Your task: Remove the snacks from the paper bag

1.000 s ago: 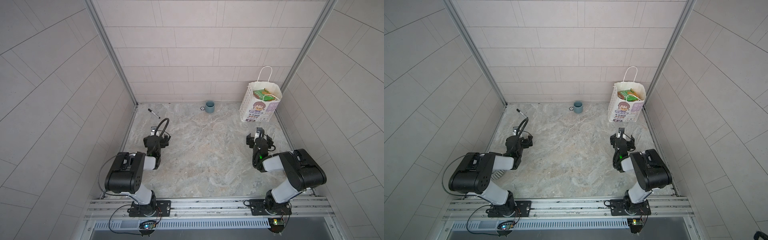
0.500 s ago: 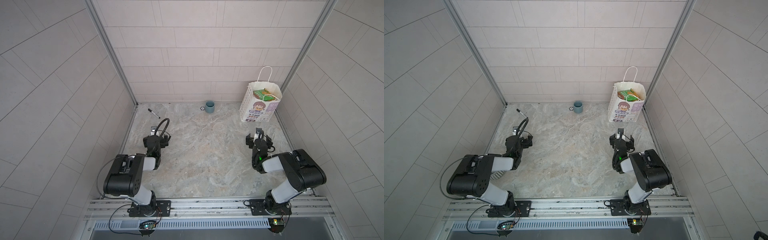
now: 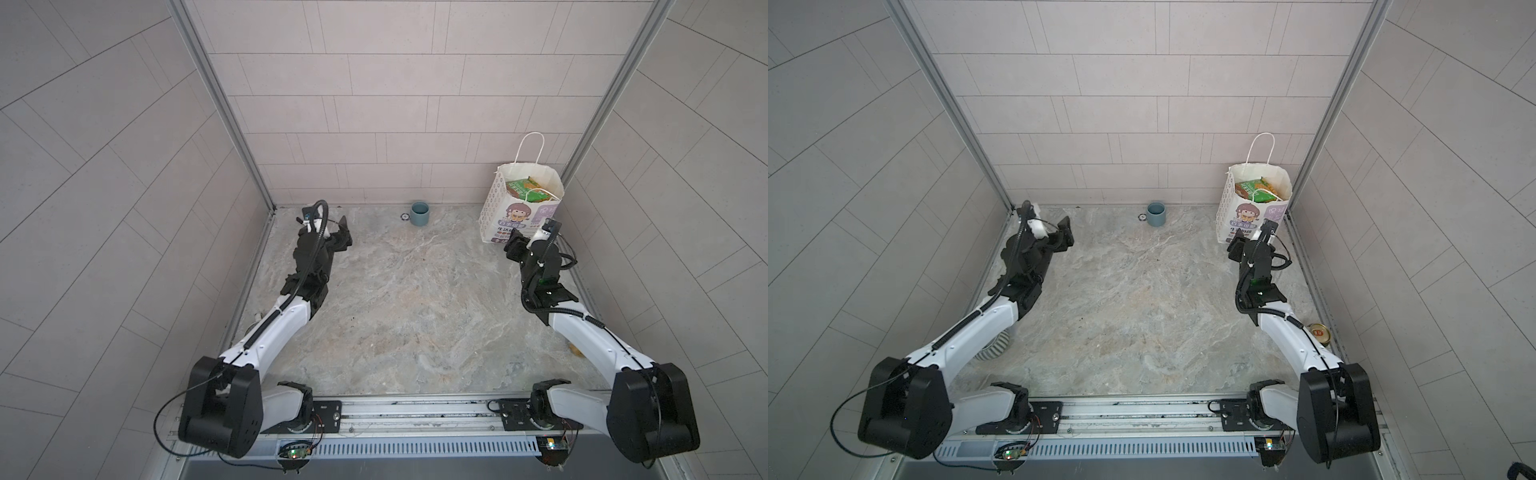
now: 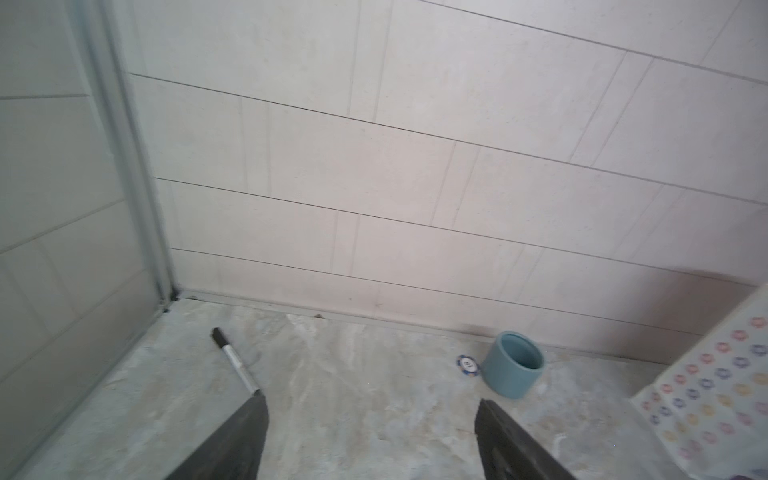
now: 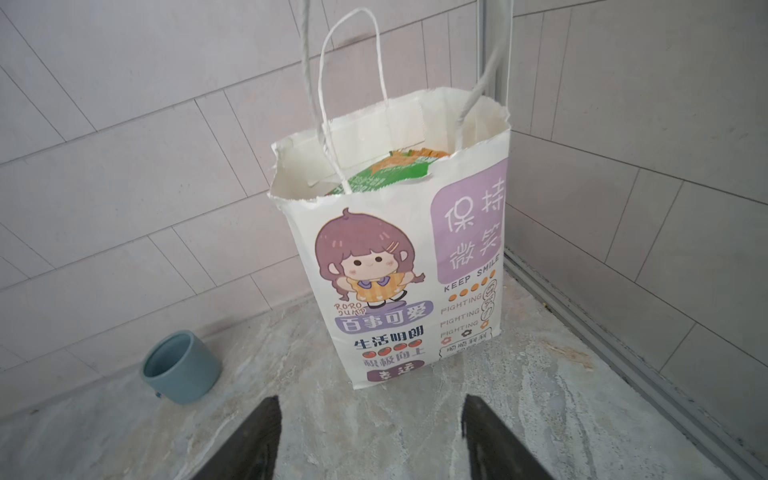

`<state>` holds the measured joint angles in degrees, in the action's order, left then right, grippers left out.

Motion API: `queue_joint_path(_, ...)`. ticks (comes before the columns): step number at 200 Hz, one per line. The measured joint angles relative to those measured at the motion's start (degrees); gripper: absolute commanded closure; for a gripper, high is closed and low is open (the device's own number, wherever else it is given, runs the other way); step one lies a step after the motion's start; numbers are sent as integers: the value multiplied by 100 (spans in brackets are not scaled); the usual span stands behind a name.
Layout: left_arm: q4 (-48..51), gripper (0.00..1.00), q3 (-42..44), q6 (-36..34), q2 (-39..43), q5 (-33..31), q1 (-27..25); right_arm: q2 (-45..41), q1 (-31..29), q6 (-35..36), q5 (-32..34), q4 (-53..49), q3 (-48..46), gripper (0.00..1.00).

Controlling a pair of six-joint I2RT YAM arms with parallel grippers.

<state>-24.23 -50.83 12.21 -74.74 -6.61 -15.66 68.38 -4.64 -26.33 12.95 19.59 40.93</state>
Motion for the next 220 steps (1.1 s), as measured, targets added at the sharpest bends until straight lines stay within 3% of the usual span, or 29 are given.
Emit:
queue_joint_path(41, 1320, 45, -1759, 11, -1327, 533, -953, 337, 1147, -723, -640, -667, 175, 61)
queue_joint_path(68, 1875, 46, -2367, 48, -1998, 846, -1349, 767, 1668, -874, -1060, -1038, 446, 64)
queue_joint_path(103, 2347, 46, -3123, 131, -2747, 1152, -1578, 1633, 1987, -704, -1405, -1613, 1576, 68)
queue_joint_path(185, 2535, 46, -3106, 127, -2736, 1300, -1663, 2791, 2949, -85, -1720, -2343, 3195, 79)
queue_joint_path(220, 2494, 46, -3082, 127, -2715, 1377, -1661, 3683, 3136, 345, -1853, -2750, 4433, 83)
